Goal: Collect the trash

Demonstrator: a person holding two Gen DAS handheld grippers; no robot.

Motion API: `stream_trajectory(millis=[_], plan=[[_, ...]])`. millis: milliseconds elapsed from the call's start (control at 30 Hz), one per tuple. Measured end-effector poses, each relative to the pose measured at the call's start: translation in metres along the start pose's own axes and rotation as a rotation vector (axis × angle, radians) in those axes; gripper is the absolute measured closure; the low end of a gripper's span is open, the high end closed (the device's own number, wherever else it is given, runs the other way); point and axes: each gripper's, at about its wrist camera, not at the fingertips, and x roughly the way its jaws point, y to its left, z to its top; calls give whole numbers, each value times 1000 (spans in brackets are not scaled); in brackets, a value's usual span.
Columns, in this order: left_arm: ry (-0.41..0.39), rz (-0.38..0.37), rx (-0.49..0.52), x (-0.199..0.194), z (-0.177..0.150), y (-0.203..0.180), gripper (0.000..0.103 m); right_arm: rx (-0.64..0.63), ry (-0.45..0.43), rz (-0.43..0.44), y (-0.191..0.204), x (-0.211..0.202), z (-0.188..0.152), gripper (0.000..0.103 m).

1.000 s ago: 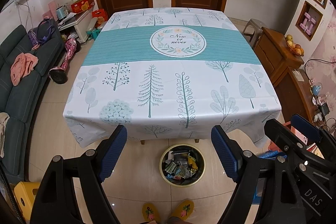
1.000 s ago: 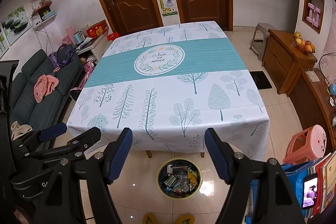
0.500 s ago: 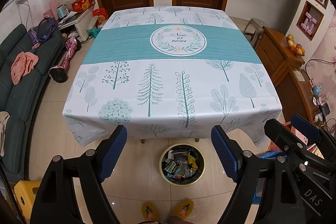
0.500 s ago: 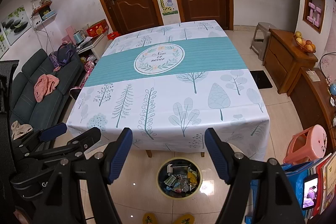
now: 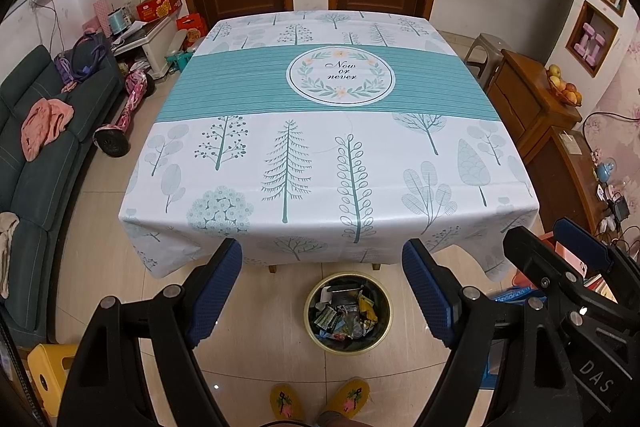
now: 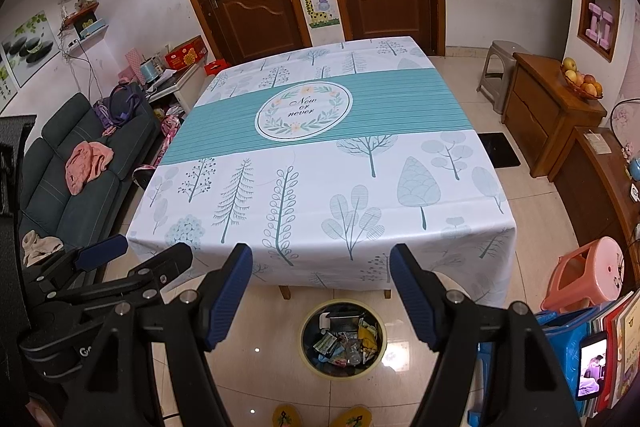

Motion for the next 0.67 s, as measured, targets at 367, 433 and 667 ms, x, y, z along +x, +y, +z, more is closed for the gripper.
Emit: stream_trajectory(millis=[367, 433, 667], plan=[[5, 3, -2, 2, -1, -1, 22, 0, 1, 0, 0, 0, 0, 31], [7, 3, -1, 2, -2, -1, 22, 0, 2, 1, 0, 1, 0, 31], [11, 2, 3, 4, -3, 1, 22, 0, 6, -1, -3, 1, 1, 31]])
